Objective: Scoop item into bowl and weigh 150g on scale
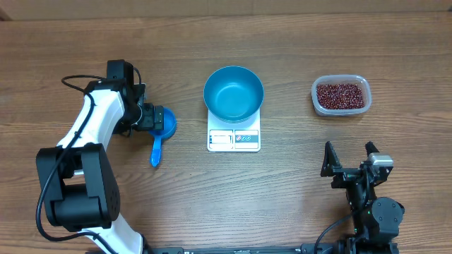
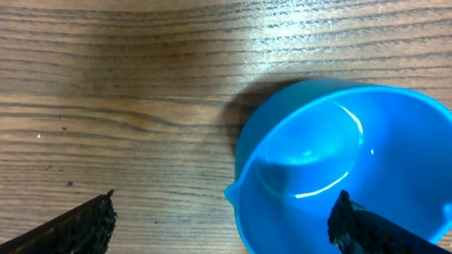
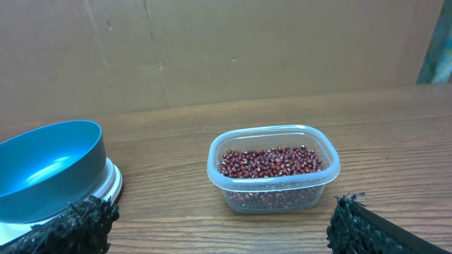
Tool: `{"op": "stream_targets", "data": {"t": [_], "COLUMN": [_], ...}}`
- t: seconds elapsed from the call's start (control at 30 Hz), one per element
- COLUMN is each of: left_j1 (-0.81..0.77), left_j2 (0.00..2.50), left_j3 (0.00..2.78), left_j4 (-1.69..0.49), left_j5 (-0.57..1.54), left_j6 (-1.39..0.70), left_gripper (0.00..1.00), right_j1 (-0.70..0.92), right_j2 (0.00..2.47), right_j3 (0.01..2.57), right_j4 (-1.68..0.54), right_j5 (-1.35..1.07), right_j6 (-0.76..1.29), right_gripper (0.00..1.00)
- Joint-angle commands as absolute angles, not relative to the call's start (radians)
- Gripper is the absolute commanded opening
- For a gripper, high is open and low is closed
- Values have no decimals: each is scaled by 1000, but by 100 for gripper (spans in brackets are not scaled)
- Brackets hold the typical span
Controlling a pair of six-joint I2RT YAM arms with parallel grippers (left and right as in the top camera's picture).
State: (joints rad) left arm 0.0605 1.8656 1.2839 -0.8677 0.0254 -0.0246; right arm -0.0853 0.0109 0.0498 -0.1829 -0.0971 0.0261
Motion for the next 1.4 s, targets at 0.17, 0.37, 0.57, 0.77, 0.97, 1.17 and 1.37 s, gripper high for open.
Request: {"op": "stream_targets", "data": {"t": [0.17, 0.37, 0.57, 0.77, 0.97, 1.17, 1.37], "left_j1": [61, 61, 61, 61, 59, 59, 59], "left_j2": [1892, 1892, 1892, 1904, 1949, 1984, 1985], "left_j3": [1296, 1296, 1296, 1296, 1296, 1296, 1296], "left_j4": [-850, -845, -832, -830, -830, -830, -830], "left_j5": [19, 19, 19, 19, 27, 26, 26], "left_j6": [-38, -39, -42, -42, -42, -41, -41], "left_gripper": [100, 99, 100, 100, 99, 100, 99], "right_j1": [-91, -91, -91, -91, -91, -91, -91], "right_j2": [3, 3, 3, 3, 3, 3, 3], "right_j3": [51, 51, 51, 51, 51, 51, 51], "right_j4": [-178, -178, -178, -178, -178, -178, -178], "right_j5": [-91, -91, -91, -91, -91, -91, -91], "right_j6": [25, 25, 25, 25, 25, 25, 25], "right_gripper": [100, 100, 100, 100, 100, 100, 100]}}
